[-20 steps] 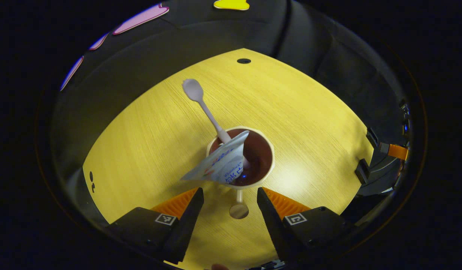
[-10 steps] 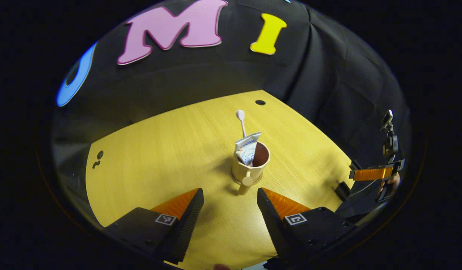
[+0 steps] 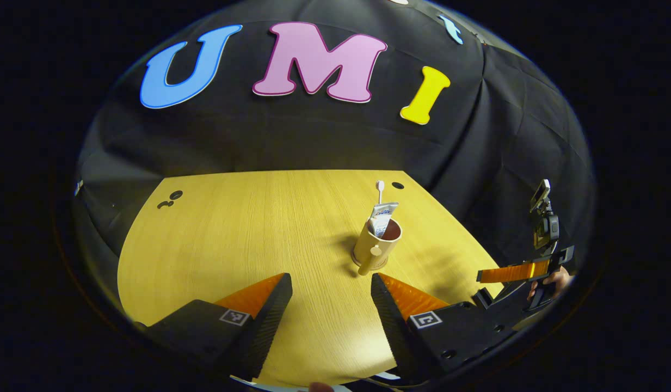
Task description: Put the toothbrush and toothpaste on the desktop into the cup, then pick up the cup and place it on the coaster on the desktop.
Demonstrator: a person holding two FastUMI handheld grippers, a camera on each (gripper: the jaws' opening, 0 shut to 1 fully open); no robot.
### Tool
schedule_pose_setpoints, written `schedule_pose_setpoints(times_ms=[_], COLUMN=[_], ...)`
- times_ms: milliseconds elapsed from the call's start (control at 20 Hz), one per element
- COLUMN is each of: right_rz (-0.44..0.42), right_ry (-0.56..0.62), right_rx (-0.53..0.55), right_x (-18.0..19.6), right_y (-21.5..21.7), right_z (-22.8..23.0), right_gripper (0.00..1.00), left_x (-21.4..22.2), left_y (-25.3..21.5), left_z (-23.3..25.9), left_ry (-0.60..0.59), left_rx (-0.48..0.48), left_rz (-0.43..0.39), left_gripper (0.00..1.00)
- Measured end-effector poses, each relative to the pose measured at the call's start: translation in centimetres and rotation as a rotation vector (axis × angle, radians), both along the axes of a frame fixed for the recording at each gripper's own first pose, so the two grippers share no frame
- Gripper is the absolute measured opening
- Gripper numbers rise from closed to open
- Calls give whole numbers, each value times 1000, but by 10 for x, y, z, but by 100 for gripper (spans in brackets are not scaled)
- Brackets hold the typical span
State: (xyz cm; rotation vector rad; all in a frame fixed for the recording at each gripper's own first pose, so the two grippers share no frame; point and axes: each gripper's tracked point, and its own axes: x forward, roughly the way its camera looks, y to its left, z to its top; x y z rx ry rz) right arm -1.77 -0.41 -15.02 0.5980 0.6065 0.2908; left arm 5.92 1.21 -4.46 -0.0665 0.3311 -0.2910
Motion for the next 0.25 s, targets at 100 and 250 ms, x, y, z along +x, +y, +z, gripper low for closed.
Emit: schedule_pose_setpoints(times_ms=[100,250], right_rz=[22,39], right_ry=[-3,-7], right_rx=[-6,-15], right_x=[0,0], right_y=[17,38], right_z=[3,2], right_gripper=[78,78], left_x=[-15,-25], left_y=[6,14], left_z=[-7,-14], left_ry=[8,12], left_rx=[-33,-91], left_rz=[24,61], left_gripper=[91,91])
